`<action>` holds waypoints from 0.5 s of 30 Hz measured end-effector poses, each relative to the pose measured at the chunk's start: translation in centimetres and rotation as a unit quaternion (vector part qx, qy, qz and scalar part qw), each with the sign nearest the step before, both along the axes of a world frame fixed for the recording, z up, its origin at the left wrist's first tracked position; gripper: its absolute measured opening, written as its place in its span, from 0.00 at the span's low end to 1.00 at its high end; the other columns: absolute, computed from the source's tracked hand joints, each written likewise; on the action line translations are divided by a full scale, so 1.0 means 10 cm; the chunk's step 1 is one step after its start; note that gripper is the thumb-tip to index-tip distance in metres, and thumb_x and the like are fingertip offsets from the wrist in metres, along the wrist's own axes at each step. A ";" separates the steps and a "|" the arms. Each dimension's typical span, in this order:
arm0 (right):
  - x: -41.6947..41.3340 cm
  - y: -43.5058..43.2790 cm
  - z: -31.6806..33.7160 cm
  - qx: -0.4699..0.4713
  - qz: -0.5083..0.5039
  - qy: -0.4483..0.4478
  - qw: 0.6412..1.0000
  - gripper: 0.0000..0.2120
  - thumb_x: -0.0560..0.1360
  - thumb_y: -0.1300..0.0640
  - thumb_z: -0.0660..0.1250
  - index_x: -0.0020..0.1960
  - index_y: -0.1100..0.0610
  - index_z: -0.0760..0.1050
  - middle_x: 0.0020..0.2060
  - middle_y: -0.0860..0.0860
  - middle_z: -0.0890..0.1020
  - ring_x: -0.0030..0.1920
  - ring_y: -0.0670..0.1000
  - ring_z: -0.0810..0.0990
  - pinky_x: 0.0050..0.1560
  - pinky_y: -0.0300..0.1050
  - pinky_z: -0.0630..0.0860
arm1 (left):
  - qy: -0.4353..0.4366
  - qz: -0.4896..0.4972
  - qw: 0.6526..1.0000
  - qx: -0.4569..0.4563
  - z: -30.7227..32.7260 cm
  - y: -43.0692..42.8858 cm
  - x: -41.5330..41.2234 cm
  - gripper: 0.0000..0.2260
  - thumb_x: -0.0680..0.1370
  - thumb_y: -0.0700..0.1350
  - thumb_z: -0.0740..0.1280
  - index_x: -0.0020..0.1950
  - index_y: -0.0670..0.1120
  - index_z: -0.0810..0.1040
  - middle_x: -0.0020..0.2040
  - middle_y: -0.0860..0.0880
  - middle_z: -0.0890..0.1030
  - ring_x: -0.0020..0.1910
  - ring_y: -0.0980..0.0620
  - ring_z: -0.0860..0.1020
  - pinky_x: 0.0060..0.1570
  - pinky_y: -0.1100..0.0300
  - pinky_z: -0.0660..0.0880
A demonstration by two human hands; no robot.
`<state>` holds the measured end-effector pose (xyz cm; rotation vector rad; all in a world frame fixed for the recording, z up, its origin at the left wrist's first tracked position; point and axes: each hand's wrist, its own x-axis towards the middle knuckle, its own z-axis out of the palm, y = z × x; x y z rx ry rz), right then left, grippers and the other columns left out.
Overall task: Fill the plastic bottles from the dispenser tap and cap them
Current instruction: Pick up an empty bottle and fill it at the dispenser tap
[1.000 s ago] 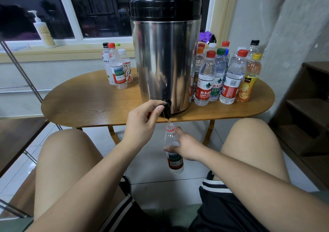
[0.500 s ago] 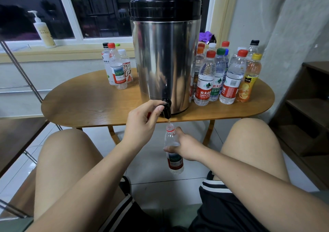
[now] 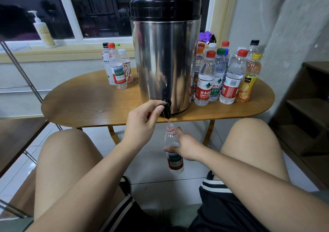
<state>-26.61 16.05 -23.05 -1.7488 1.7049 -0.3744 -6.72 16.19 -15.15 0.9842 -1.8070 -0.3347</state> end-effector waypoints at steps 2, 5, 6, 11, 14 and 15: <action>0.00 0.00 0.00 0.000 -0.001 0.000 1.000 0.37 0.75 0.38 0.78 0.74 0.43 0.60 0.67 0.55 0.79 0.62 0.58 0.82 0.58 0.57 0.84 | -0.001 0.001 1.000 0.001 0.00 0.00 0.00 0.10 0.87 0.49 0.68 0.65 0.51 0.86 0.52 0.61 0.86 0.51 0.60 0.83 0.49 0.68 0.74; 0.01 0.01 0.01 0.001 0.000 0.004 1.000 0.36 0.75 0.38 0.78 0.74 0.44 0.61 0.65 0.55 0.80 0.59 0.58 0.82 0.56 0.56 0.84 | -0.002 0.000 1.000 0.002 0.00 0.00 0.00 0.10 0.87 0.49 0.68 0.65 0.51 0.86 0.51 0.61 0.85 0.49 0.61 0.83 0.48 0.69 0.73; 0.00 0.01 0.01 0.000 0.000 0.006 1.000 0.36 0.75 0.38 0.78 0.74 0.44 0.60 0.65 0.56 0.79 0.60 0.58 0.82 0.56 0.56 0.84 | -0.003 0.000 1.000 0.003 0.00 0.00 0.00 0.10 0.87 0.49 0.68 0.65 0.51 0.86 0.50 0.62 0.85 0.49 0.61 0.83 0.48 0.69 0.73; 0.00 0.01 0.00 -0.002 -0.002 0.010 1.000 0.38 0.75 0.38 0.78 0.75 0.43 0.60 0.67 0.56 0.79 0.61 0.58 0.82 0.58 0.58 0.84 | -0.004 -0.004 1.000 -0.001 0.00 0.00 0.00 0.10 0.87 0.50 0.68 0.65 0.50 0.85 0.53 0.60 0.86 0.53 0.58 0.84 0.50 0.65 0.77; 0.00 0.01 0.00 -0.003 -0.001 0.018 1.000 0.37 0.75 0.37 0.78 0.73 0.43 0.61 0.64 0.55 0.80 0.58 0.57 0.82 0.57 0.58 0.84 | -0.005 -0.001 1.000 -0.009 0.00 0.00 0.01 0.10 0.87 0.50 0.67 0.65 0.50 0.85 0.52 0.60 0.86 0.51 0.60 0.84 0.49 0.67 0.75; 0.00 0.01 0.00 -0.005 0.000 0.018 1.000 0.37 0.74 0.36 0.78 0.73 0.43 0.61 0.64 0.55 0.80 0.57 0.57 0.82 0.57 0.58 0.84 | -0.005 0.001 1.000 -0.009 -0.01 0.00 0.00 0.10 0.87 0.50 0.67 0.65 0.50 0.86 0.51 0.61 0.86 0.51 0.61 0.83 0.49 0.68 0.74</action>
